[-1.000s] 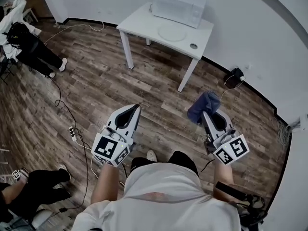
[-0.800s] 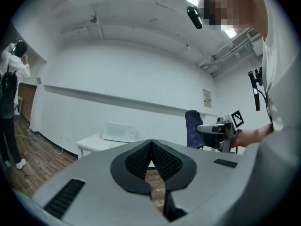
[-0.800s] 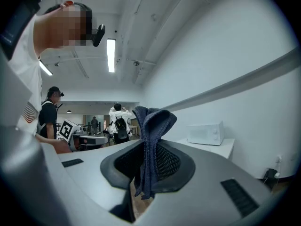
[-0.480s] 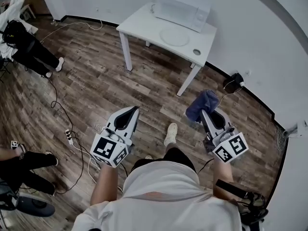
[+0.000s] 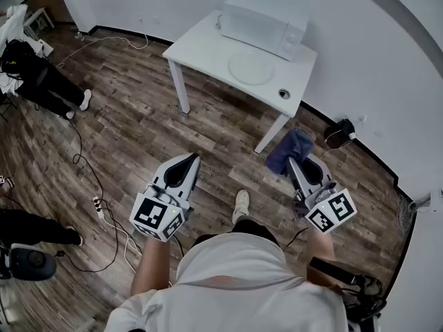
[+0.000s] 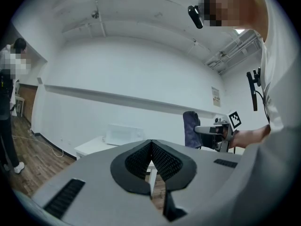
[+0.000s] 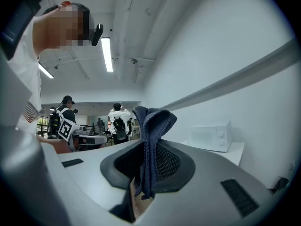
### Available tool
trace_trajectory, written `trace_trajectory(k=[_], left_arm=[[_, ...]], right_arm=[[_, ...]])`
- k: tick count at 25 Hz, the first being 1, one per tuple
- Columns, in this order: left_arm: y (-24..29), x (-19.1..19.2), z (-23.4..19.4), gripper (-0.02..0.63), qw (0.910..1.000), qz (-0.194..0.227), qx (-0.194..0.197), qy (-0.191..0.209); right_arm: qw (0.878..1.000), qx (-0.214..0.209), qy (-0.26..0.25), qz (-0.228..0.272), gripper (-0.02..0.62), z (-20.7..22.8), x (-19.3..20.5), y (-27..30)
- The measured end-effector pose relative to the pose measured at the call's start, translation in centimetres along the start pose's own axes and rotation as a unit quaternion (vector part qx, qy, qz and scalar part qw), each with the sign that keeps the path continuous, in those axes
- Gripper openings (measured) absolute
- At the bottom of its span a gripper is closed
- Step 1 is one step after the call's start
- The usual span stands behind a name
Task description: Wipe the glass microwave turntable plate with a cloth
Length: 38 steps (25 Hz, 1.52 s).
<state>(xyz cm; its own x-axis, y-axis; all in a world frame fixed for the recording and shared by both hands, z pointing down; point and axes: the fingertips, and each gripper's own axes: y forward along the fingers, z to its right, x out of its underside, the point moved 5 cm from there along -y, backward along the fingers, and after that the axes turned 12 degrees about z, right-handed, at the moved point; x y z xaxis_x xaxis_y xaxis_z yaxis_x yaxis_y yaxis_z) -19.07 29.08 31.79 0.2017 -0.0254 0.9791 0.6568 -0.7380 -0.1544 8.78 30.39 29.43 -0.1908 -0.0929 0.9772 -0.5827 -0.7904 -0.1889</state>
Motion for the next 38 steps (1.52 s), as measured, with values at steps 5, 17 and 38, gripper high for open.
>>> trace_trajectory(k=[5,17,38], left_arm=[[7.5,0.9,-1.6,0.011,0.9998,-0.007,-0.016,-0.002],[23.9,2.3,-2.8,0.011,0.9987,-0.04,-0.006,0.031],[38.5,5.8,-23.0,0.011,0.9948,-0.053,0.081,0.032]], right_arm=[[1.0,-0.015,0.007,0.003,0.061,7.7,-0.5,3.9],[0.999,-0.005,0.048,0.015,0.061,23.6,0.5,8.4],[0.994,0.102,0.032,-0.013,0.061,31.9,5.7,26.0]])
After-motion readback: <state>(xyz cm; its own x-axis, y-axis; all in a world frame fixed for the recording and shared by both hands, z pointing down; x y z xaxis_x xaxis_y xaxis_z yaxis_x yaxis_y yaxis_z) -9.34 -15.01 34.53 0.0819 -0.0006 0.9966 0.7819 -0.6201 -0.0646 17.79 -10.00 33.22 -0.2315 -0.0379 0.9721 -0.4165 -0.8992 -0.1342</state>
